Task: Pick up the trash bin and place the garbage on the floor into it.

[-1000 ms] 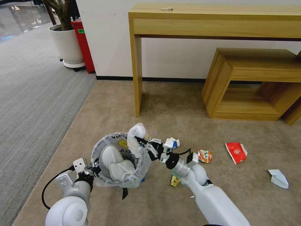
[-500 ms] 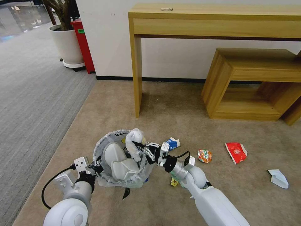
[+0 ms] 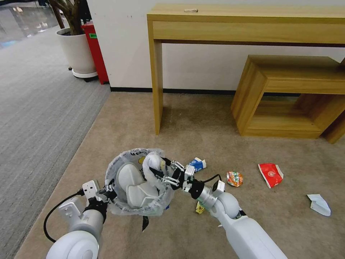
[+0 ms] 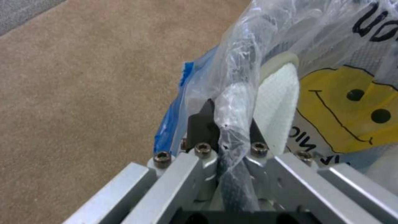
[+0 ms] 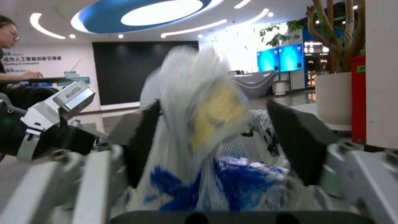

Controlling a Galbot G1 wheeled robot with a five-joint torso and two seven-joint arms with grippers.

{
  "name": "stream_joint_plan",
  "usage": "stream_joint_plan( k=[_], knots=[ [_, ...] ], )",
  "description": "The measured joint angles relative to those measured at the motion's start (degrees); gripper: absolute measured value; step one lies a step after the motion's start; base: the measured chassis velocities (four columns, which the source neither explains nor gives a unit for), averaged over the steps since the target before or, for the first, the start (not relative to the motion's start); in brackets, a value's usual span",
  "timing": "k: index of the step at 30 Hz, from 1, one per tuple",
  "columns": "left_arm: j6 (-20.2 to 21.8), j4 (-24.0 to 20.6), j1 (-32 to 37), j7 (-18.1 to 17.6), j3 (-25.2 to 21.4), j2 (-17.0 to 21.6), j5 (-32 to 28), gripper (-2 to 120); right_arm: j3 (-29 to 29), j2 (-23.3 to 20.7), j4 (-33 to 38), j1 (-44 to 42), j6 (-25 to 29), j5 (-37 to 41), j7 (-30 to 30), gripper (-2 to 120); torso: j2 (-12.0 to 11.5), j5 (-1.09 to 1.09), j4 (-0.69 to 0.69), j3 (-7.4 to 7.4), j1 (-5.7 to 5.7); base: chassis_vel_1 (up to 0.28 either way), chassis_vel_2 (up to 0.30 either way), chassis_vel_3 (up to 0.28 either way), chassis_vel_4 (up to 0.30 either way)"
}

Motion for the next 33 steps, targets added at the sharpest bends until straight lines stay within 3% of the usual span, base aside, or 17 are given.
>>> stream_joint_plan(
  k=[6,15,18,19,20,23,24,27,33],
  knots=[
    [-0.06,-0.03,0.06,-0.01,0.05,-0.09,0.34,1,0.56,-0.51,0.68,-0.45,0.02,-0.17,-0.03,96,0.00,0.00,0.00,0.00,0.00,0.000,0.000,0.000,0.000],
    [-0.17,0.42,0.00,-0.01,-0.46,-0.08,0.48,1,2.32,-1.57,2.78,-1.80,0.05,-0.71,2.70,100,0.00,0.00,0.00,0.00,0.00,0.000,0.000,0.000,0.000],
    [-0.37,1.13,-0.35,-0.01,-1.48,-0.05,0.49,1,4.03,-2.16,4.89,-3.15,-0.67,-1.94,7.13,100,0.00,0.00,0.00,0.00,0.00,0.000,0.000,0.000,0.000],
    [-0.66,1.84,-0.75,0.01,-2.73,0.09,0.50,1,6.34,-3.25,7.04,-4.77,-2.14,-3.67,12.20,100,0.00,0.01,0.01,0.00,0.00,0.000,0.000,0.000,0.000],
    [-0.66,1.84,-0.75,0.01,-2.73,0.09,0.50,1,6.34,-3.25,7.04,-4.77,-2.14,-3.67,12.20,100,0.00,0.01,0.01,0.00,0.00,0.000,0.000,0.000,0.000],
    [-1.04,2.97,-1.46,0.02,-4.71,0.52,0.50,1,9.42,-5.82,9.31,-7.47,-3.23,-5.86,22.67,100,0.00,0.00,0.00,0.00,0.00,0.000,0.000,0.000,0.000],
    [-1.04,2.97,-1.46,0.02,-4.71,0.52,0.50,1,9.42,-5.82,9.31,-7.47,-3.23,-5.86,22.67,100,0.00,0.00,0.00,0.00,0.00,0.000,0.000,0.000,0.000],
    [-1.70,4.54,-2.46,0.06,-7.12,1.37,1.14,1,12.66,-8.21,12.06,-11.09,-2.96,-6.00,32.27,100,0.00,-0.02,-0.01,0.00,0.00,0.000,0.000,0.000,0.000],
    [-2.39,5.53,-3.38,0.70,-10.13,2.61,0.80,1,15.81,-7.63,13.64,-12.95,-1.42,-6.37,38.55,100,0.00,-0.01,0.00,0.00,0.00,0.000,0.000,0.000,0.000]
  ],
)
